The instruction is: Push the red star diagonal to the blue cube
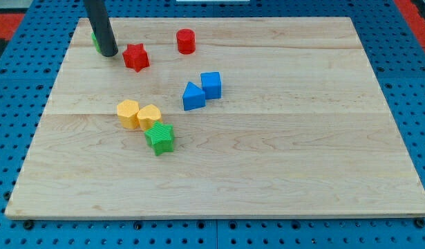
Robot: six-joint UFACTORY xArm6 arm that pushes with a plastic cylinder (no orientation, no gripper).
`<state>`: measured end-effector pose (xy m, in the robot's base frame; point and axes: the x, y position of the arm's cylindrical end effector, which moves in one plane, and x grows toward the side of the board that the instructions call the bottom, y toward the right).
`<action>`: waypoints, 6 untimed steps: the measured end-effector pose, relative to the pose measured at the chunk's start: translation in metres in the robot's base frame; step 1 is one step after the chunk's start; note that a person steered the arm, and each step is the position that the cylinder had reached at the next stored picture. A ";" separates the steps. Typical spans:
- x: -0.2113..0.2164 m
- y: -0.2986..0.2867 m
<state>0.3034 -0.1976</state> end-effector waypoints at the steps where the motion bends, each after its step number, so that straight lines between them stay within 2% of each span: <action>1: 0.005 0.038; 2: 0.004 0.138; 4: 0.041 0.210; 5: 0.016 0.255; 6: 0.011 0.278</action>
